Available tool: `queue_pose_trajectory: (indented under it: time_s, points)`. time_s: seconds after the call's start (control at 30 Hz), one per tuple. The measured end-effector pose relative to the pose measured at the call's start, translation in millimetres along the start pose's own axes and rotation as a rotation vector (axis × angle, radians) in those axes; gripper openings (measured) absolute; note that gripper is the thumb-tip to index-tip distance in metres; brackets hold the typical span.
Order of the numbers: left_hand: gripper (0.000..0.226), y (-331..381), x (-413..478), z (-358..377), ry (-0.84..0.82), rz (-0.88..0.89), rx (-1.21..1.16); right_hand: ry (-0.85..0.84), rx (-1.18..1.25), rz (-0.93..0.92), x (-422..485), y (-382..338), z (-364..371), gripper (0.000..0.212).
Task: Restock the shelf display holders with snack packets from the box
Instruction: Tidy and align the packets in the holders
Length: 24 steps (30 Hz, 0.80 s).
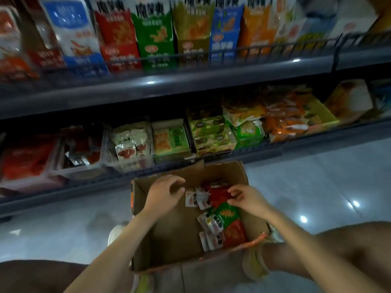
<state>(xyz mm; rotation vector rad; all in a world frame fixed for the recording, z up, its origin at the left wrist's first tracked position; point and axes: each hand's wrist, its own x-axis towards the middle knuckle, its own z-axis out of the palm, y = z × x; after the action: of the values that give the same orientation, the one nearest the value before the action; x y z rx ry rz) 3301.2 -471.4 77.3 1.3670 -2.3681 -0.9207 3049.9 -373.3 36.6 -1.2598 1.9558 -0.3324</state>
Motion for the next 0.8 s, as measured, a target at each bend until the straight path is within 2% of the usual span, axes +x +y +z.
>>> queue_pose_trajectory:
  time_s: [0.17,0.4,0.5,0.67,0.8]
  points:
    - [0.019,-36.3,-13.4,73.3,-0.187,-0.284,-0.147,-0.122,-0.085,0.087,26.1,43.1,61.6,0.044]
    - [0.020,-81.8,-10.9,148.1,-0.204,-0.633,-0.351,-0.190,-0.289,-0.003,82.4,65.4,110.7,0.041]
    - [0.022,-92.5,-3.8,174.4,-0.232,-0.783,-0.466,-0.229,-0.301,0.010,100.0,73.9,125.5,0.040]
    - [0.024,-90.2,24.6,212.0,-0.256,-0.916,-0.772,-0.012,-0.090,0.261,105.3,92.3,136.1,0.045]
    - [0.033,-97.2,38.3,246.0,-0.299,-0.943,-0.821,-0.026,0.047,0.434,100.0,108.2,147.9,0.056]
